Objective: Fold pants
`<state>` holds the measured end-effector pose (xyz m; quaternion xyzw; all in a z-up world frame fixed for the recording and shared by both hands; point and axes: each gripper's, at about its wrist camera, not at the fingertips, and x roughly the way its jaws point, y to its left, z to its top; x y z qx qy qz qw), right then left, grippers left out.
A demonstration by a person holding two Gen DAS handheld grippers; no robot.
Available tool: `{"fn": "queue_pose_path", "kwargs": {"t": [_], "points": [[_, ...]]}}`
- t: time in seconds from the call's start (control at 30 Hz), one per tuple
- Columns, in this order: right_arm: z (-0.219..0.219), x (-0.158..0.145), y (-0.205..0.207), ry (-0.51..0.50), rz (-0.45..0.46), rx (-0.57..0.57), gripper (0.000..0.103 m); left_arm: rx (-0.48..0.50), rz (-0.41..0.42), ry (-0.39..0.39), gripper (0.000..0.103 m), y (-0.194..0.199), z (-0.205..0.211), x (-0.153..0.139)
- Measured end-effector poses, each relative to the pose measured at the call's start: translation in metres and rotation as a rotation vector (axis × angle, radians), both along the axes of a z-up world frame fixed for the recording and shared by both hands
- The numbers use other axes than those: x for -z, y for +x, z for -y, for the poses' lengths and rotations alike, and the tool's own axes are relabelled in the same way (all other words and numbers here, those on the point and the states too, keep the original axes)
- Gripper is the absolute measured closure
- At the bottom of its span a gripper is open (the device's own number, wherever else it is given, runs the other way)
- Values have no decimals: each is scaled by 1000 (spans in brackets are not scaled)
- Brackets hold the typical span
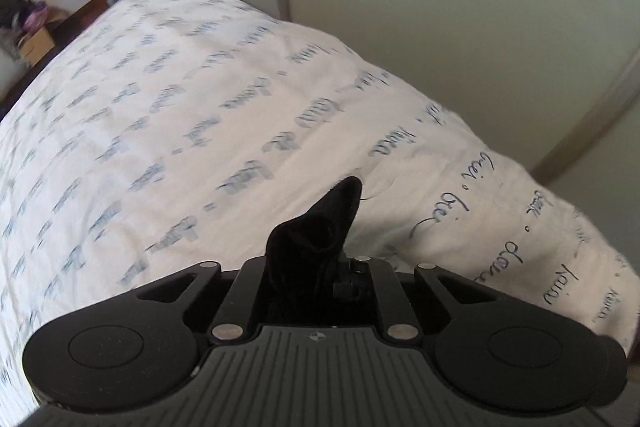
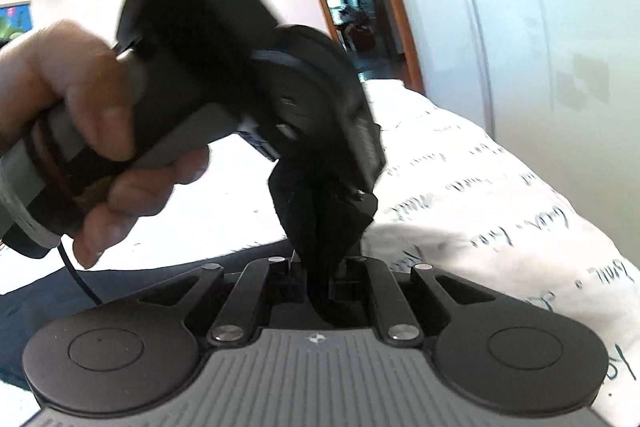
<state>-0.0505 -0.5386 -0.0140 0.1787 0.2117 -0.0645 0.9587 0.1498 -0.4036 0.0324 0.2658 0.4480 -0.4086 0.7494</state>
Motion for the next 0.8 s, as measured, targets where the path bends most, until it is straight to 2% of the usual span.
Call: {"fn": "queue_pose_path", "kwargs": {"t": [0.07,0.13,0.2,0.27,0.37,0.5,0.6,0.8], "points": [[-11,-8,0,-22,11,-38,95,-68,-32,-69,91,12,-31,-10],[-24,-18,3,-16,26,-82,95,-150,-97,-146,91,25,-67,-23],[-46,-25,7,-17,35,-156,95,-222,-138,-215,91,35,-119,-28],[-74,-25,14,-14,25,-240,95,-319,-174,-249,91,44,-176,-23],[-119,-13,29,6,-22,-382,95,-511,-280,-284,90,64,-264,10],[-174,7,43,4,-107,-522,95,-691,-396,-313,89,76,-351,54],[-210,10,44,-25,-144,-569,95,-718,-423,-380,89,78,-382,60],[-241,4,48,-59,-139,-606,95,-703,-370,-458,90,87,-414,41]]}}
